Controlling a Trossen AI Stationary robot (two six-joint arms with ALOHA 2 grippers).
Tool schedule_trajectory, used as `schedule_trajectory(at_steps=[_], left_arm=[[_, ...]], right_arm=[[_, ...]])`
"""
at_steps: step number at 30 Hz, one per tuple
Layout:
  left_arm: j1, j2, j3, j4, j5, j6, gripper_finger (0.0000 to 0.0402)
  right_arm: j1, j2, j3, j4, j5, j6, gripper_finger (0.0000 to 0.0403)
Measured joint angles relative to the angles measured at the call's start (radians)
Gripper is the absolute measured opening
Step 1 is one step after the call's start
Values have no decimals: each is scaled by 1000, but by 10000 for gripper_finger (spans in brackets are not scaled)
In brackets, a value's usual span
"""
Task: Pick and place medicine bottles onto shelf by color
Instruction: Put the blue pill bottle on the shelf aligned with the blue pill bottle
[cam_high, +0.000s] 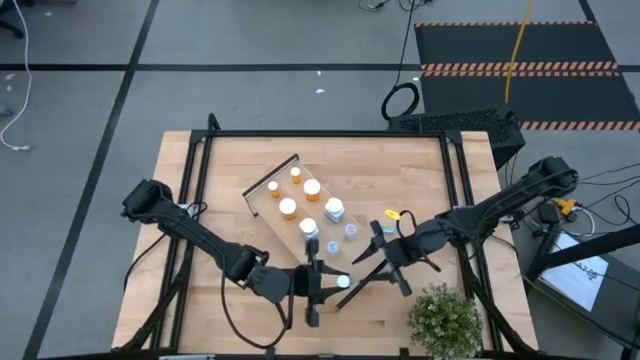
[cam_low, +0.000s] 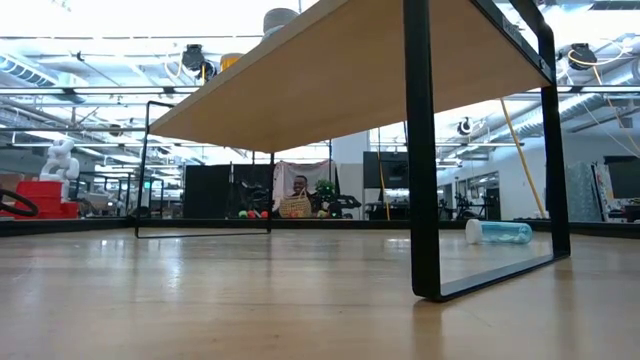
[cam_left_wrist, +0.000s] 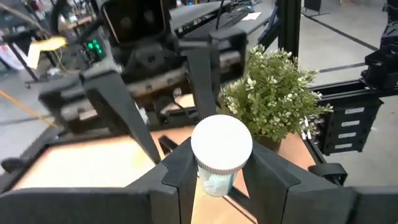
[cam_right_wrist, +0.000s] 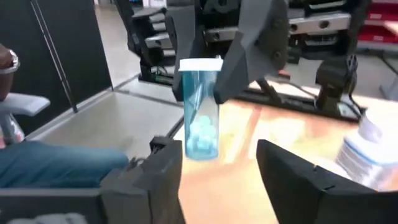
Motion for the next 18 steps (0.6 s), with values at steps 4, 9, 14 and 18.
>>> schedule_trajectory(at_steps=[4, 9, 14, 18], left_arm=[[0, 0, 0, -69, -1, -91, 118], [5, 0, 0, -158, -2, -215, 118], [34, 0, 2, -169, 60, -266, 118], [71, 0, 39, -231, 114, -297, 118]], right_arm=[[2, -80, 0, -144, -2, 15, 222], [2, -186, 0, -306, 33, 19, 228], [2, -257, 0, -427, 101, 21, 222], [2, -279, 0, -480, 101, 43, 222]])
